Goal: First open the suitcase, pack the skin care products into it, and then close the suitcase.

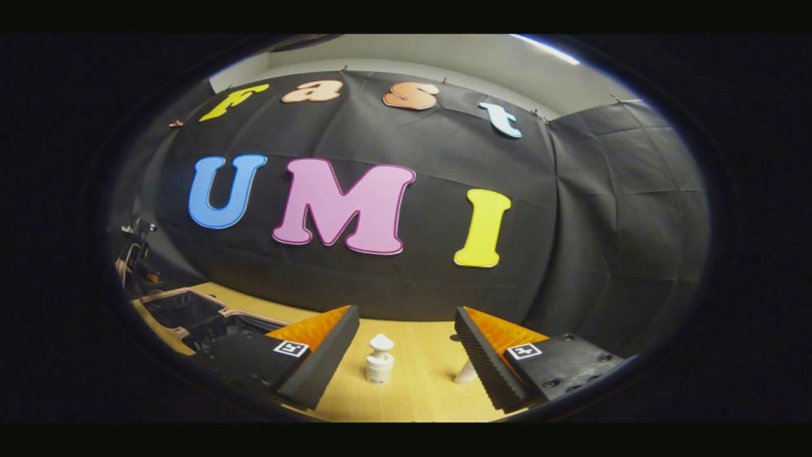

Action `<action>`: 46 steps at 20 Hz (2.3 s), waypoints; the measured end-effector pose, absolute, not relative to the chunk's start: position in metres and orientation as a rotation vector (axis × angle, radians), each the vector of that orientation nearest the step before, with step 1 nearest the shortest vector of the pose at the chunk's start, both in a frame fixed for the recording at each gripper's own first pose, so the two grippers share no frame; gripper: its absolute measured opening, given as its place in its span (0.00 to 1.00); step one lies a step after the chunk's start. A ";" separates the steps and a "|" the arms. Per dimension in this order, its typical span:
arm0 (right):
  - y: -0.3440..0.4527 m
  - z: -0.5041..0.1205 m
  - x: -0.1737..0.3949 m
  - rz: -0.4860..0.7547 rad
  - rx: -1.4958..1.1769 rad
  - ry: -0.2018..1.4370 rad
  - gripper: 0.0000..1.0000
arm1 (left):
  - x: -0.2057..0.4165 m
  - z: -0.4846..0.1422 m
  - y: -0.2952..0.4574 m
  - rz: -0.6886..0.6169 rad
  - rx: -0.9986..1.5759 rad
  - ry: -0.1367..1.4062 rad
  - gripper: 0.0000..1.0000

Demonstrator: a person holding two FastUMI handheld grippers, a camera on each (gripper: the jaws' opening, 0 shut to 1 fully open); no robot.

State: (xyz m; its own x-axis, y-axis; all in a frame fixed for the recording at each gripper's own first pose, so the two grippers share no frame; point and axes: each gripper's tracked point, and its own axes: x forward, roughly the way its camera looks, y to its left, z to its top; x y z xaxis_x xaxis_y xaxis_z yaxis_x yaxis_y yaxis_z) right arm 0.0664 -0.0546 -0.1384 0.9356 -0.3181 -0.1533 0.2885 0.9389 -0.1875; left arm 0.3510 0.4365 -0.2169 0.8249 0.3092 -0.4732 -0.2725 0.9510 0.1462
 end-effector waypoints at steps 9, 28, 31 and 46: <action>-0.105 -0.135 0.042 -0.351 -0.121 0.198 0.97 | 0.267 -0.083 0.255 0.102 0.099 0.165 0.97; -0.190 -0.226 0.007 -0.383 -0.068 0.311 0.97 | 0.197 -0.247 -0.229 -0.560 0.098 0.286 0.97; -0.199 -0.241 0.001 -0.394 -0.047 0.333 0.97 | 0.216 -0.278 -0.270 -0.589 0.094 0.311 0.98; -0.222 -0.349 0.036 -0.412 0.046 0.514 0.97 | 0.296 -0.330 -0.333 -0.560 0.095 0.336 0.65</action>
State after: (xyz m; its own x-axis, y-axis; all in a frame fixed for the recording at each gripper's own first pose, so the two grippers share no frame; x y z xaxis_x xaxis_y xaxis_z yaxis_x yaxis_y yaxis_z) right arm 0.0358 -0.2223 -0.3492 0.7909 -0.3713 -0.4864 0.3941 0.9171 -0.0592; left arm 0.2957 -0.3329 -0.3305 0.7943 -0.5050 -0.3377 0.5356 0.8444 -0.0028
